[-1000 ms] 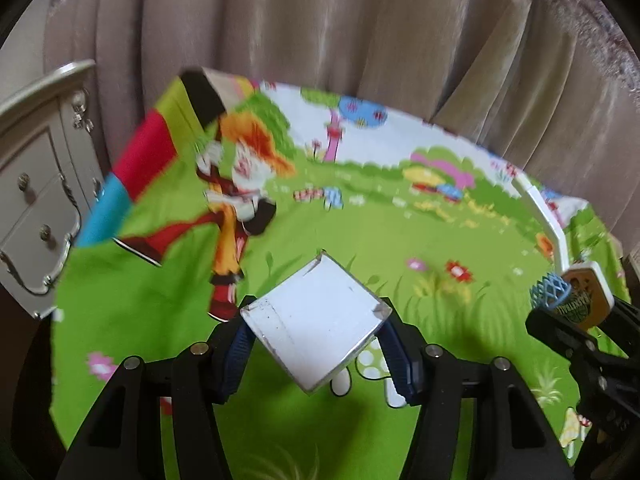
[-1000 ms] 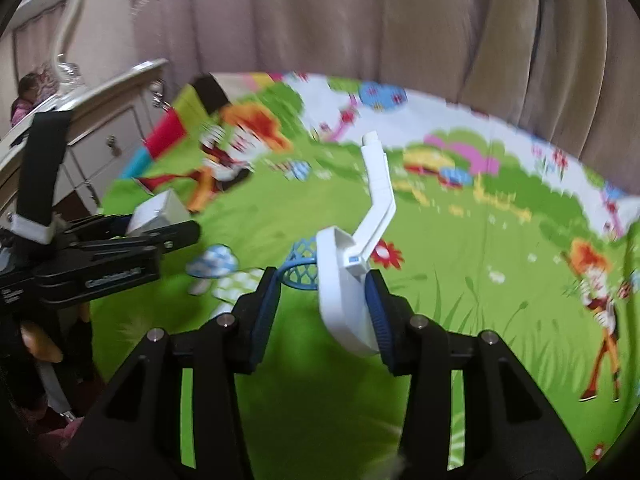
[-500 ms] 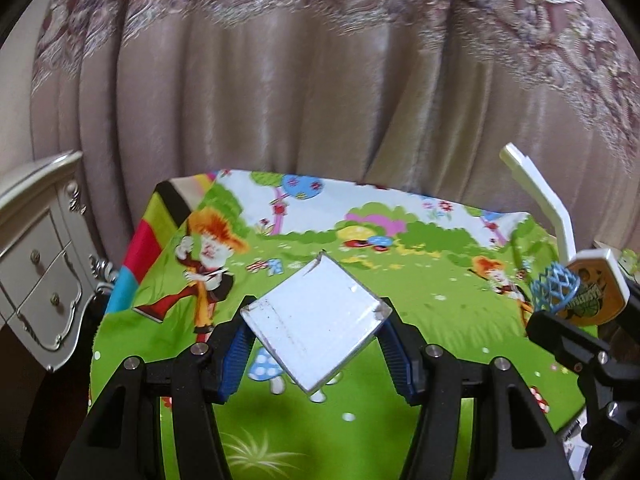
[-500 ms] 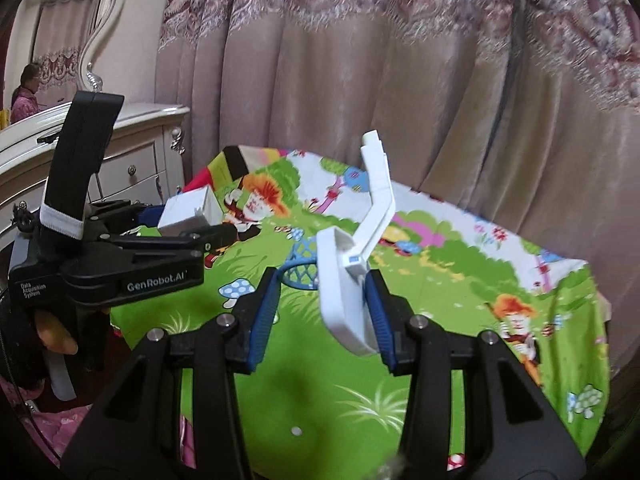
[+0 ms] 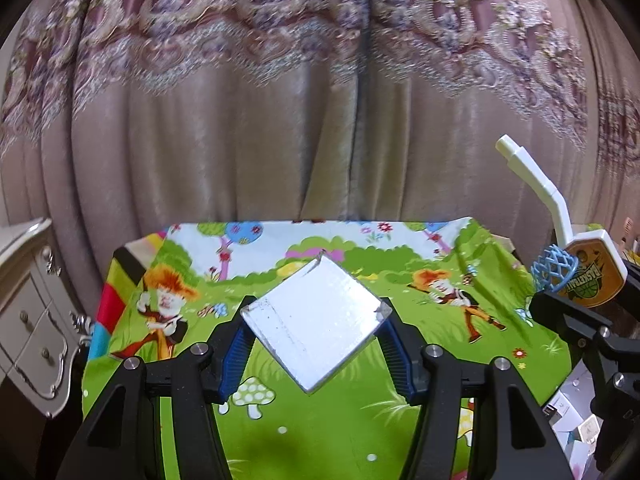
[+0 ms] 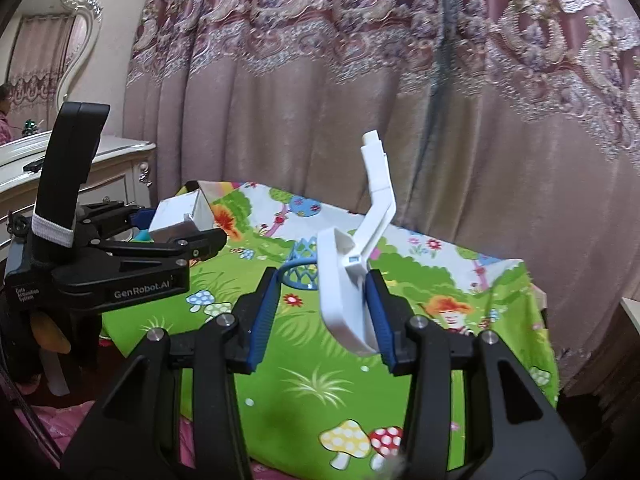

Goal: Organize rigid objects
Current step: 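Lift the applicator and cube box and carry them over the storage box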

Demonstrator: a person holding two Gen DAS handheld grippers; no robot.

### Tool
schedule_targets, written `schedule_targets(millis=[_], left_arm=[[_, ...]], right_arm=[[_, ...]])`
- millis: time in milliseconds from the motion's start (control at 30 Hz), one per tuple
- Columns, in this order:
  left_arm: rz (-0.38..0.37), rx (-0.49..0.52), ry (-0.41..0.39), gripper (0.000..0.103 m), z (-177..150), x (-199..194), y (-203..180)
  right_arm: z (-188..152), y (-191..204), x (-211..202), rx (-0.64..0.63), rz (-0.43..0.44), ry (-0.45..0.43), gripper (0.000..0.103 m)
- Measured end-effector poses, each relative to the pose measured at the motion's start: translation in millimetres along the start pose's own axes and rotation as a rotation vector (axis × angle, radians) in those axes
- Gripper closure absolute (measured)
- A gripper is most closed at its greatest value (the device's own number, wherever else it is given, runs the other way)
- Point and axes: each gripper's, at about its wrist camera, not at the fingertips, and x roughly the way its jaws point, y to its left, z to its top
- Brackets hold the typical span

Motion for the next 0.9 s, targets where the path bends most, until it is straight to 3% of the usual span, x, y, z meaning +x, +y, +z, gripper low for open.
schedule_targets(millis=[367,900], left_arm=[[-0.111,0.118,-0.014,0.044,1,-17,-60],[-0.368,0.305,0.050,0.044,-25,-22,-179]], right_arm=[[-21,-32,-47,0.036,-0.108,-0.004,0.055],[-80,-90,-106,0.150,-0.295,0.098,0.055]])
